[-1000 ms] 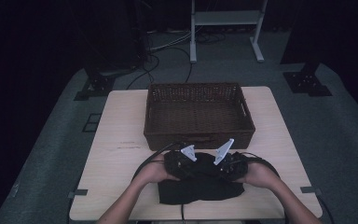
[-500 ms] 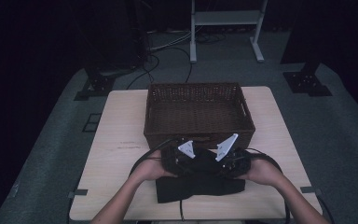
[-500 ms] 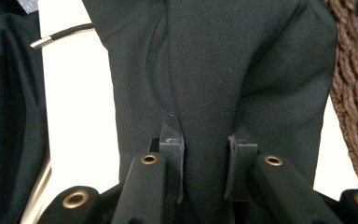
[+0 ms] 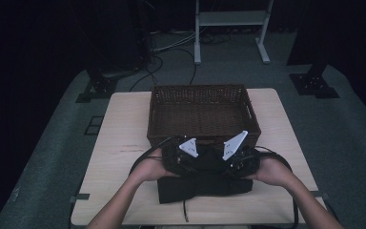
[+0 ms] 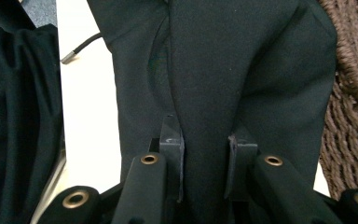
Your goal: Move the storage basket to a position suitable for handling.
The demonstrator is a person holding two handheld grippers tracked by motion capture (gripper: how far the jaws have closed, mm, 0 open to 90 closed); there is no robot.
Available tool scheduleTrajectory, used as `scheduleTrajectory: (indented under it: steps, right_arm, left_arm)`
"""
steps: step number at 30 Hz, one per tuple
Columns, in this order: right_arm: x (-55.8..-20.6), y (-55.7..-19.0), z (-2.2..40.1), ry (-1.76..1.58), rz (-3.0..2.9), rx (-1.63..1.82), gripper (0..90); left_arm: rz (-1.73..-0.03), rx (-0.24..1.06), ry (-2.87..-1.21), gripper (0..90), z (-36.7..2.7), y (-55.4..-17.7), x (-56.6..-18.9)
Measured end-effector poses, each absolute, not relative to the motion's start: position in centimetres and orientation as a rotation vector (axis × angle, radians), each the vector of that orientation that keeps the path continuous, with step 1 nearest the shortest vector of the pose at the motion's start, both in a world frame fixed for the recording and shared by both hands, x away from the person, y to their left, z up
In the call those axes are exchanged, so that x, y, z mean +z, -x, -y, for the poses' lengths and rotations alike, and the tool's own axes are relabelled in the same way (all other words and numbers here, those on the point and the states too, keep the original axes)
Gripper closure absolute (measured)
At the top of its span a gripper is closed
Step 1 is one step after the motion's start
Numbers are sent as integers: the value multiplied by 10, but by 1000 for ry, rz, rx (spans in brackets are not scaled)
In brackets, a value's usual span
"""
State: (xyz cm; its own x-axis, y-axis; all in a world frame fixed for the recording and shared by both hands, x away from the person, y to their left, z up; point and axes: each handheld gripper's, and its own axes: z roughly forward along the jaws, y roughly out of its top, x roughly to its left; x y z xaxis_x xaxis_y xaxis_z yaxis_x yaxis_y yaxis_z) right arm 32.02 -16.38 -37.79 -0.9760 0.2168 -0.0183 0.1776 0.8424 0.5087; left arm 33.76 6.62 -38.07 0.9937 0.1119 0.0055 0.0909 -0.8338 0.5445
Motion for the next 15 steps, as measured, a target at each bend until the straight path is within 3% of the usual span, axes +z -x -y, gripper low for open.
scheduleTrajectory:
  steps: [15]
  right_arm:
    - [-353,-323,170,-299,-2924,834,726]
  left_arm:
    - [-123,89,-2561,712,-63,-339,-352]
